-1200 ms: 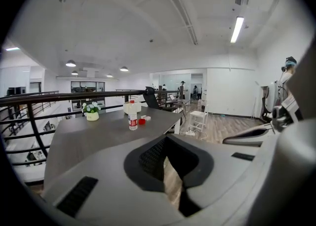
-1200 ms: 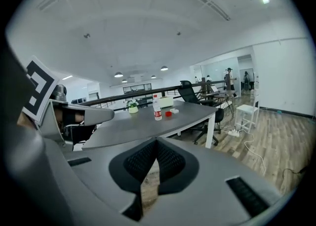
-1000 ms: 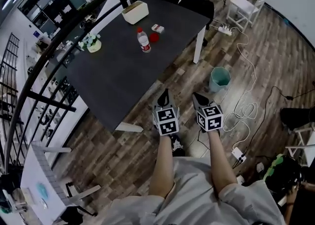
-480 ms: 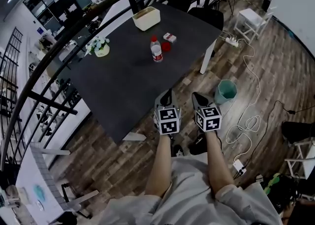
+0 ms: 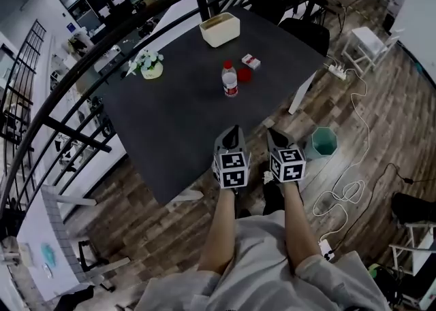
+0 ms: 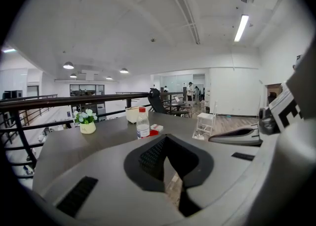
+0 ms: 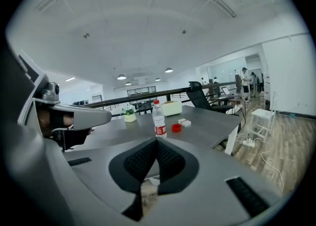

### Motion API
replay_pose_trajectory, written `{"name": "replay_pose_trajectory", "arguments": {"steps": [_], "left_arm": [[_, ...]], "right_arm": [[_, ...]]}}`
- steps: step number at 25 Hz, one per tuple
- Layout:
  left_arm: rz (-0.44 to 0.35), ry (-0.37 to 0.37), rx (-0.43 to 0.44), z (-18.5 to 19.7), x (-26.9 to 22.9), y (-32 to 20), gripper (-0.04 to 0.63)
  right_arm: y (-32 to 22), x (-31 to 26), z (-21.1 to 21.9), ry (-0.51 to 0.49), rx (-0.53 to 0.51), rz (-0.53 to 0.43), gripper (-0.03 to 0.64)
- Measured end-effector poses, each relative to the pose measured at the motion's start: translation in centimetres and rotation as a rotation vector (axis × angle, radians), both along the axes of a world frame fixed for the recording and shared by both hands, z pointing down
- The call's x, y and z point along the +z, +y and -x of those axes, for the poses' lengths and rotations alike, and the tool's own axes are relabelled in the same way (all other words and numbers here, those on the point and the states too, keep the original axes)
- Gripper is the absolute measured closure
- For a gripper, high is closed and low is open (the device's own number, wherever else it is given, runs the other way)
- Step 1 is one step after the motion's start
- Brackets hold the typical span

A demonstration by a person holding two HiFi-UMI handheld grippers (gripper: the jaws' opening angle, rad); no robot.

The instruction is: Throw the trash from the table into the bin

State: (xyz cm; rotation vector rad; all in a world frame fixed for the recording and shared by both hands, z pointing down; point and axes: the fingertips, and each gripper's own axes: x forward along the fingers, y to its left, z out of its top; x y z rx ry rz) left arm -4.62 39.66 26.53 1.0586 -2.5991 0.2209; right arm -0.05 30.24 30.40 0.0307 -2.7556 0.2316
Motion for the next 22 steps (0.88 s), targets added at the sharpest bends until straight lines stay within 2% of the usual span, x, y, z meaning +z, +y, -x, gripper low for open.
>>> {"name": "replay_pose_trajectory", "arguments": {"steps": [3, 9, 10, 14, 20, 22], "left_arm": [[0.013, -0.006, -0.027, 2.4, 0.5, -0.5, 0.569], [0.028, 0.033, -0.101, 7.9, 2.4, -2.4, 0.569], [0.03, 0.037, -0.118, 8.7, 2.7, -2.7, 0.569], [0.052, 0.046, -0.179, 11.2, 3.0, -3.3, 0.569], [0.073, 0.051, -0.274, 14.0, 3.3, -3.0, 0.569], [0.072, 0.056, -0.304, 14.8, 3.7, -3.0, 0.569]], "right_arm": [[-0.6, 0.4, 3.0, 0.003, -0.033, -0.001, 0.606], [-1.8, 1.1, 9.8, 0.015, -0.146, -0.021, 0.604], [-2.1, 1.1, 10.9, 0.016, -0.168, -0.022, 0.581], [-3.2, 1.0, 14.9, 0.006, -0.24, -0.011, 0.573], [-2.5, 1.7, 19.7, 0.009, -0.373, 0.003, 0.491], [-2.1, 2.2, 21.0, 0.017, -0.416, -0.008, 0.427]]}}
